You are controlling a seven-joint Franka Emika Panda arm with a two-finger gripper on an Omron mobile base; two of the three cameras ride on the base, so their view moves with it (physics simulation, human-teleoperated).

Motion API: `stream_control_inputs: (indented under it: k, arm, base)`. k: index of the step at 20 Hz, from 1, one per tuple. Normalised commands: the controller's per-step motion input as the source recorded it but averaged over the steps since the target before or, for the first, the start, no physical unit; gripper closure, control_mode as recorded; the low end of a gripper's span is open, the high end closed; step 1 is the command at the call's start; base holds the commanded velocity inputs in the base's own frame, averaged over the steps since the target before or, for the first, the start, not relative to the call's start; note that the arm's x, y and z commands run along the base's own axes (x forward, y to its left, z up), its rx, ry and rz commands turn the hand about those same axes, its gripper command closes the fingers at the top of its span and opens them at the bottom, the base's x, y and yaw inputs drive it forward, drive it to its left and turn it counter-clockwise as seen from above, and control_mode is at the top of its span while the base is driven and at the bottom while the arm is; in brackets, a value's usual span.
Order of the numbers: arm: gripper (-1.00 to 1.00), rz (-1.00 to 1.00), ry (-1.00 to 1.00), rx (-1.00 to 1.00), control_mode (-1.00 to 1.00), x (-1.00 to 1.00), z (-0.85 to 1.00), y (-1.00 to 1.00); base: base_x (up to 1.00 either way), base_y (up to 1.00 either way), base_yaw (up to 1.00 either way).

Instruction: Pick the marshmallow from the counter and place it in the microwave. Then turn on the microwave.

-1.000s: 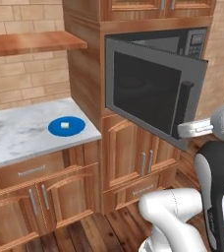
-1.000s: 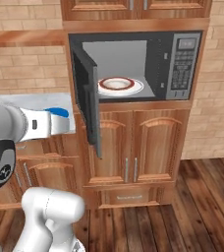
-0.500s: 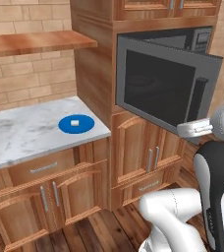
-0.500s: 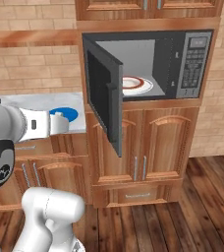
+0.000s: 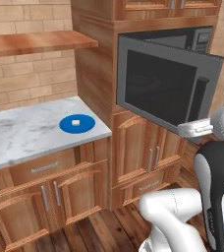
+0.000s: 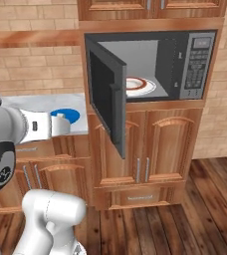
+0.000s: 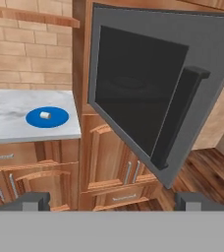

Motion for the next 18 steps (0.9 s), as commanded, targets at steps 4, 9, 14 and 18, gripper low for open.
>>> stream_control_inputs:
  k: [4, 9, 14, 18]
  arm:
    - [-1.0, 0.0, 0.0, 0.0, 1.0, 0.0, 0.0, 0.0]
    - [-1.0, 0.0, 0.0, 0.0, 1.0, 0.0, 0.0, 0.0]
    - [-1.0, 0.0, 0.0, 0.0, 1.0, 0.0, 0.0, 0.0]
    - [-1.0, 0.0, 0.0, 0.0, 1.0, 0.0, 0.0, 0.0]
  base:
    - [0.04, 0.4, -0.01]
    - [0.09, 0.45, -0.01]
    - [0.11, 0.46, -0.01]
    - [0.15, 0.43, 0.0]
